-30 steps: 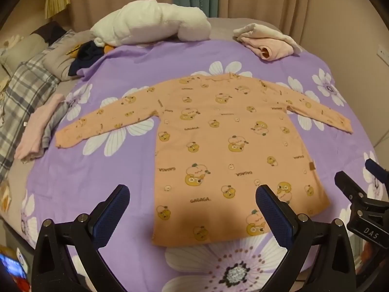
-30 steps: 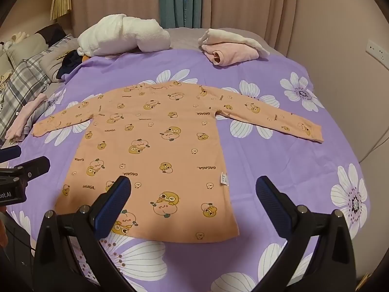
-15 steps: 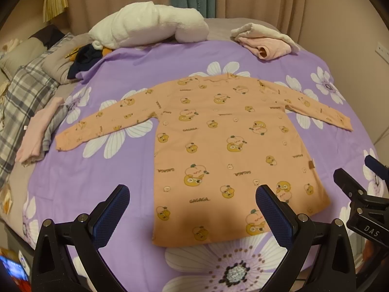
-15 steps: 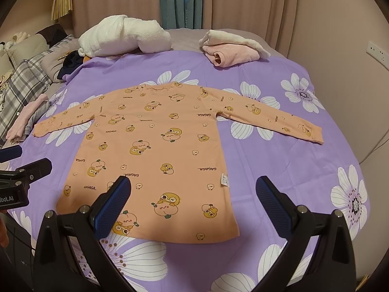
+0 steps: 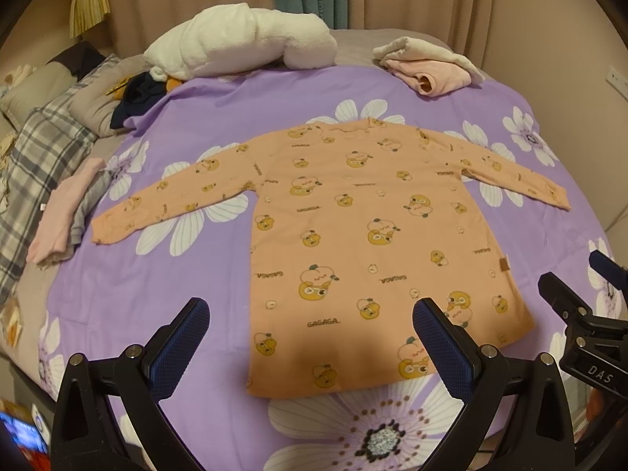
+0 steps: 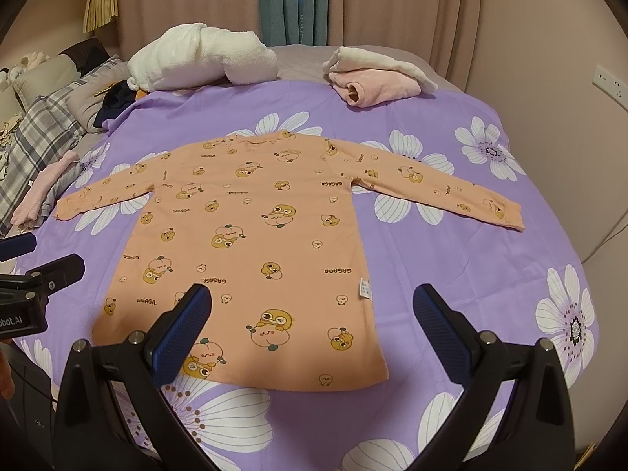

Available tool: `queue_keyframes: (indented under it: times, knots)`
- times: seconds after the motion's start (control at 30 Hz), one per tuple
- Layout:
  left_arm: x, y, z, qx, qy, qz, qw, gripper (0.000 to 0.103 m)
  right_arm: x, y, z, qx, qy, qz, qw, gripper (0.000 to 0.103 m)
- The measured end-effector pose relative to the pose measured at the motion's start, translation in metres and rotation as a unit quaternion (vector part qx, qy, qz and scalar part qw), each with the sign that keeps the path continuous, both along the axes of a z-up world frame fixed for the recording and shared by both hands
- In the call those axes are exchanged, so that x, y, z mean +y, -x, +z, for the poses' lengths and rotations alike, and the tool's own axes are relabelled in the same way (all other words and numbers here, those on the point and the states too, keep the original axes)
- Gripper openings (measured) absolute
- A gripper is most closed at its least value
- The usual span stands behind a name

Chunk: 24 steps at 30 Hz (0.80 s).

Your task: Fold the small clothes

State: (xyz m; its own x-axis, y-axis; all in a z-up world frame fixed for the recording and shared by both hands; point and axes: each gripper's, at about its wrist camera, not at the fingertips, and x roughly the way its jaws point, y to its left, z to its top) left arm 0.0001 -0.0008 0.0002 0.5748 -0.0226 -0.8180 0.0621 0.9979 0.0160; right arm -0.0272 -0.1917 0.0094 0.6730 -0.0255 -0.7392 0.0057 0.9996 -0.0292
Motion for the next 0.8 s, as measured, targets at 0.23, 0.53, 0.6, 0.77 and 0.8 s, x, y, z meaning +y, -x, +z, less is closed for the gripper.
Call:
queue_keyframes:
  times: [0.23, 0.53, 0.6, 0.77, 0.8]
  knots:
    - [0.0001, 0.0007, -0.0007, 0.000, -0.002, -0.004, 1.0000, 0.102, 0.0014, 0.0009, -0.0011, 0.000, -0.001, 0.001, 1.000, 0.103]
    - [-0.0007, 0.0004, -0.0028, 0.001, -0.006, -0.004, 1.0000, 0.102, 0.0030, 0.0027, -0.0033, 0.002, -0.002, 0.000, 1.000, 0.103]
    - [-0.0009, 0.0005, -0.0027, 0.001, -0.006, -0.004, 1.0000, 0.102, 0.0027, 0.0030, -0.0040, 0.002, -0.003, 0.000, 1.000, 0.103]
    - [-0.0013, 0.0005, -0.0027, 0.001, -0.007, -0.004, 1.0000, 0.102, 0.0028, 0.0034, -0.0041, 0.002, -0.003, 0.000, 1.000, 0.103]
    - [-0.0013, 0.0006, -0.0027, 0.001, -0.006, -0.004, 1.0000, 0.102, 0.0022, 0.0029, -0.0039, 0.002, -0.003, 0.000, 1.000, 0.103]
